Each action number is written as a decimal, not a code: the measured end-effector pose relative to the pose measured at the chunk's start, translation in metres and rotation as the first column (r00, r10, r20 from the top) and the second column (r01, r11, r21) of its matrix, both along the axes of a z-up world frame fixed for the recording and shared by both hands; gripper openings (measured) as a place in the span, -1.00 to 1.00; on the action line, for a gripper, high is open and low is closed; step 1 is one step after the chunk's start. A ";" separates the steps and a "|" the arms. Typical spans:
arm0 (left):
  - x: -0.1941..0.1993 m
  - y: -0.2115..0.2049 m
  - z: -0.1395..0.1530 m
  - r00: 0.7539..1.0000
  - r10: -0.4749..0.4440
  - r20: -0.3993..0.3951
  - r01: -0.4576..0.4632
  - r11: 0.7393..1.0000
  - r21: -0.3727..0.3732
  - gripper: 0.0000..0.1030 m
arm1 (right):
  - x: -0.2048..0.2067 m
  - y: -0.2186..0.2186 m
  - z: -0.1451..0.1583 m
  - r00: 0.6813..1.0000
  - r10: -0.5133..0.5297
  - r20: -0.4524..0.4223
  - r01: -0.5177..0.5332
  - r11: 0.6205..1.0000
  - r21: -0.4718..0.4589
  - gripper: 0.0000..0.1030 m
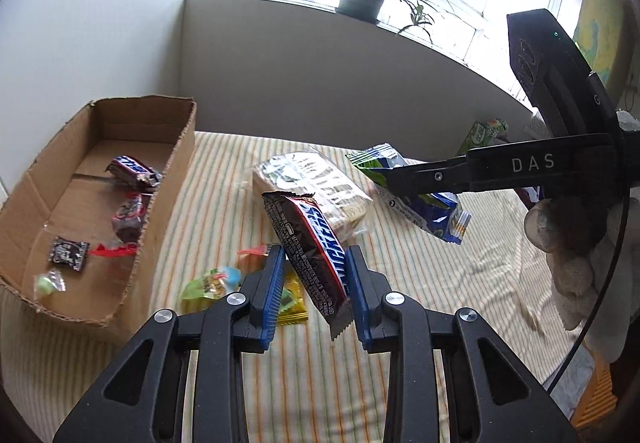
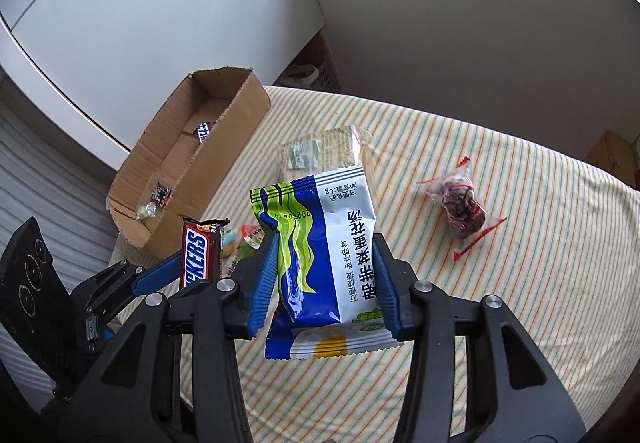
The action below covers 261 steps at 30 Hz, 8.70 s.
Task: Organize snacks
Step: 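Carry both snacks into the cardboard box and open both tools, then withdraw both open tools from the box back over the table, then close both tools on the plastic-wrapped bread loaf from its two ends, then lift the bread loaf with both tools into the box and open them, then withdraw both open tools from the box over the remaining snacks, then grasp the red-white candy packet with the left tool while the right tool grasps the dried-fruit bag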
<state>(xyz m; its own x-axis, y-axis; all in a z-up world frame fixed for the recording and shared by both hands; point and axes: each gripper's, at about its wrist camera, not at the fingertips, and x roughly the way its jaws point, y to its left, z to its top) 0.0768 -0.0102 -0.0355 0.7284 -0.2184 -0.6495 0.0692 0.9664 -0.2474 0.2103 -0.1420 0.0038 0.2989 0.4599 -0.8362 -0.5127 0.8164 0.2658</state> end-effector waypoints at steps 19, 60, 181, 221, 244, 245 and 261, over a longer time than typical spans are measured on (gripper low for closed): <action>-0.012 0.107 0.002 0.978 0.209 0.024 -0.209 0.978 -0.009 -0.44 | 0.046 0.164 0.010 0.989 0.131 0.073 -0.130 0.991 -0.023 -0.09; -0.014 0.118 0.006 0.969 0.243 0.033 -0.243 0.970 0.008 -0.10 | 0.033 0.148 0.025 0.981 0.125 0.150 -0.117 0.991 -0.060 0.45; -0.032 0.130 0.018 0.977 0.196 0.080 -0.185 0.974 -0.128 -0.11 | -0.020 0.200 -0.013 0.963 0.268 0.000 -0.267 0.961 0.076 0.01; -0.026 0.147 0.009 0.953 0.298 0.045 -0.299 0.954 0.008 -0.19 | -0.024 0.152 0.002 0.979 0.185 0.091 -0.188 0.982 0.024 0.33; -0.025 0.044 0.021 0.996 0.045 0.072 -0.043 0.999 -0.025 -0.19 | -0.025 -0.041 0.014 0.979 -0.124 0.164 0.131 0.991 -0.029 0.41; -0.024 0.039 0.022 0.997 0.029 0.076 -0.026 0.999 -0.032 -0.19 | -0.023 -0.046 0.011 0.979 -0.130 0.160 0.138 0.990 -0.038 0.41; 0.020 0.000 -0.028 0.992 -0.049 -0.116 0.052 0.998 0.021 -0.19 | 0.018 -0.064 -0.027 0.988 -0.105 0.113 0.114 0.990 -0.082 0.41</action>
<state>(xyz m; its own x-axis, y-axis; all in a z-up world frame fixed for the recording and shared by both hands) 0.0965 -0.0098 -0.0630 0.6366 -0.2362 -0.7342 0.0900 0.9682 -0.2334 0.2283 -0.2062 -0.0233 0.4345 0.3452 -0.8319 -0.4407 0.8870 0.1378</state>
